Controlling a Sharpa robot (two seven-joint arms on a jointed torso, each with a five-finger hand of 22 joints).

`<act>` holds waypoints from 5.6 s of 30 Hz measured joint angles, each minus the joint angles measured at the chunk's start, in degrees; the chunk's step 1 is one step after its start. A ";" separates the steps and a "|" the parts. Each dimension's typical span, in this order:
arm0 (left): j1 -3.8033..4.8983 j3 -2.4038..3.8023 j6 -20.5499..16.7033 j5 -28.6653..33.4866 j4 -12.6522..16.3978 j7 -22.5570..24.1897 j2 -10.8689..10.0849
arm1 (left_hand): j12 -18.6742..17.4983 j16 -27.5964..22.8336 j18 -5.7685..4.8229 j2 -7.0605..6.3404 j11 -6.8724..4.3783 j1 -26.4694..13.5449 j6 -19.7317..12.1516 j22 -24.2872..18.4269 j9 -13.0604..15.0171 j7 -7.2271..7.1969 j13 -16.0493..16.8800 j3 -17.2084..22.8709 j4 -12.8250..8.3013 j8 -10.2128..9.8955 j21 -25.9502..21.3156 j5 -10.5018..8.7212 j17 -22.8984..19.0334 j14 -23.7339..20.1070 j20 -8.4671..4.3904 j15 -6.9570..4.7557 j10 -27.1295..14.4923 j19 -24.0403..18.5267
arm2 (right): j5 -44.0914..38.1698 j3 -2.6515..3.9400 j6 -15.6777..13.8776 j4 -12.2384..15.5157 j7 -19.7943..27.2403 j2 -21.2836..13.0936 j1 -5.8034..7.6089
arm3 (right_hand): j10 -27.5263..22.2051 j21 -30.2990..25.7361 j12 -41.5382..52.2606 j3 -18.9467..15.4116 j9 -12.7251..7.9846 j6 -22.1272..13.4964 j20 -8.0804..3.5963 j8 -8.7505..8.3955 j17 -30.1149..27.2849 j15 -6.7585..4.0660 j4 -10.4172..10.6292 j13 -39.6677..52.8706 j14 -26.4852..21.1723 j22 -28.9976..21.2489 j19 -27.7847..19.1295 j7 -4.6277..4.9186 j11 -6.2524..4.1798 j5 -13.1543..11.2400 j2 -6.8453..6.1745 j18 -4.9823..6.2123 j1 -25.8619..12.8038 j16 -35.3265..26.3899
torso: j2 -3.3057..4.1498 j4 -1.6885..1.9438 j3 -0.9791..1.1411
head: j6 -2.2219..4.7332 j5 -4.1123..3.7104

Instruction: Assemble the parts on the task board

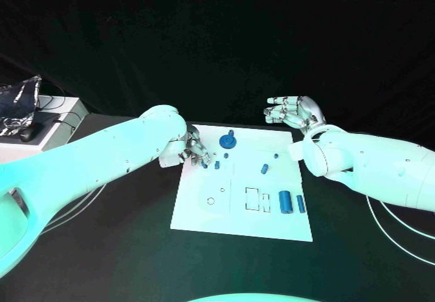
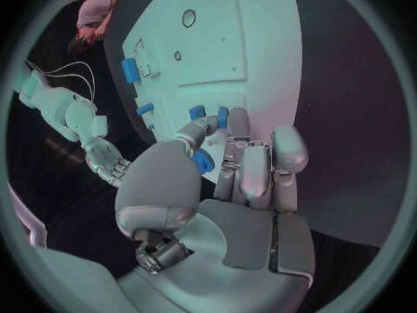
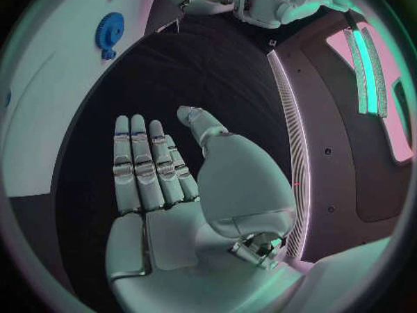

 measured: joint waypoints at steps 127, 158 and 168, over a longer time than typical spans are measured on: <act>-7.17 -0.02 -31.24 -15.75 4.31 35.76 -1.67 | -32.12 -7.66 3.65 -1.05 6.39 20.78 -3.68 -2.05 -31.44 2.90 -23.88 -17.79 1.18 -13.24 -31.33 -11.04 -45.43 -24.59 9.01 7.78 -13.75 -18.82 | -0.04 0.00 0.04 0.33 0.06 -1.15 -0.50 | 0.00 0.00 0.00 0.39 0.00 0.00 -0.21 0.00 0.00 0.00 -0.39 0.00 0.00 0.00 -0.20 0.00 0.00 0.00 0.00 0.01 0.01 0.00 | 0.13 -0.20 0.10 | 1.51 -1.92; -7.12 -0.12 -27.33 -18.56 1.21 28.47 0.58 | -32.47 -3.86 4.52 -1.05 6.79 20.78 -4.94 0.04 -31.60 2.70 -23.87 -14.46 0.41 -13.24 -31.11 -11.36 -50.38 -24.79 9.31 7.98 -14.16 -18.12 | -0.05 0.01 0.04 0.53 0.07 -1.03 -0.49 | 0.00 0.00 0.00 0.39 0.00 0.00 -0.21 0.00 0.00 0.00 -0.39 0.00 0.00 0.00 -0.20 0.00 0.00 0.00 0.00 0.01 0.01 0.00 | 0.23 -0.26 0.15 | 1.54 -2.04; -7.10 -0.12 -27.53 -18.55 0.79 28.41 1.06 | -33.45 -2.77 4.51 -1.05 6.57 20.78 -5.04 0.04 -31.60 2.59 -23.86 -13.30 0.80 -13.24 -29.97 -11.67 -51.12 -24.63 9.52 7.82 -12.90 -17.91 | -0.05 0.01 0.04 0.52 0.09 -0.93 -0.48 | 0.00 0.00 0.00 0.39 0.00 0.00 -0.21 0.00 0.00 0.00 -0.39 0.00 0.00 0.00 -0.20 0.00 0.00 -0.01 0.00 0.01 0.01 0.00 | 0.26 -0.26 0.14 | 1.64 -1.99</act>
